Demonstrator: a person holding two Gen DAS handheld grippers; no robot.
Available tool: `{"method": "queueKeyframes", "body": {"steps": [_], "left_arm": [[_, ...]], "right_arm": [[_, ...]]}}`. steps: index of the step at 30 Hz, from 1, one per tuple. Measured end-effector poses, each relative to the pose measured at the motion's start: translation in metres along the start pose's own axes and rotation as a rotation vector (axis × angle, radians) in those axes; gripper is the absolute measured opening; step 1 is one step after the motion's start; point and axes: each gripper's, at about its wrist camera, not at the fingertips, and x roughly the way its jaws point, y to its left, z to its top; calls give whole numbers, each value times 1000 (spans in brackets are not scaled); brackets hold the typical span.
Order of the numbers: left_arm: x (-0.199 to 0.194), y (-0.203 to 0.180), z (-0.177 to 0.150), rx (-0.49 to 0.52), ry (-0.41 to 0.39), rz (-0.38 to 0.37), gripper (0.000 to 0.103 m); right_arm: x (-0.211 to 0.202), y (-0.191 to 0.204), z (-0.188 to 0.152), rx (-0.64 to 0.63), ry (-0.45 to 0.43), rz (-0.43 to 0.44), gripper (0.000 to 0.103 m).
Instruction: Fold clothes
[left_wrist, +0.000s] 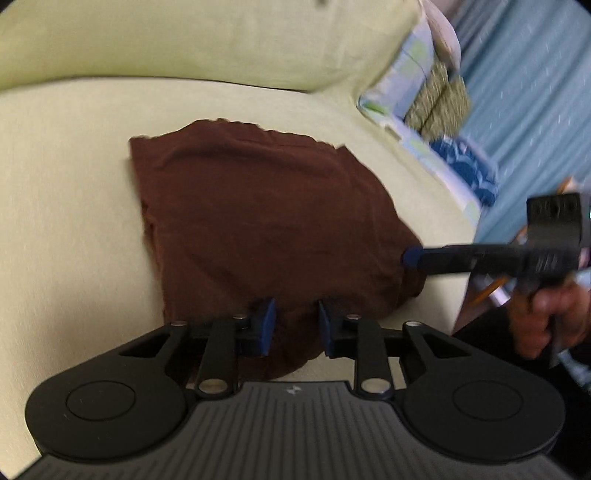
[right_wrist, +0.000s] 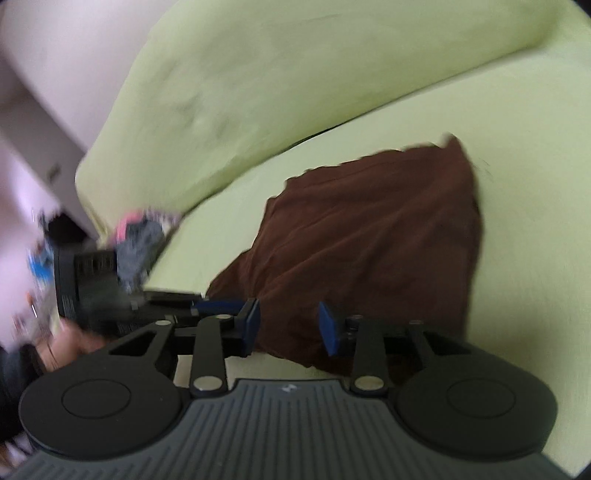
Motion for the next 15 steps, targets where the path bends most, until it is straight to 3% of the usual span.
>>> {"method": "queueKeyframes", "body": {"steps": [5, 8, 12, 15], "left_arm": [[-9, 8, -8, -5, -5, -40, 32], [-6, 14, -13, -15, -12, -32, 32], [1, 18, -18, -3, -16, -6, 28], [-2, 22, -21, 2, -22, -16, 26]], "right_arm": [[25, 31, 10, -298, 70, 1, 29], [45, 48, 13, -481, 130, 9, 21], [62, 63, -2, -710, 245, -24, 19], [55, 58, -13, -791, 311, -43, 19]]}}
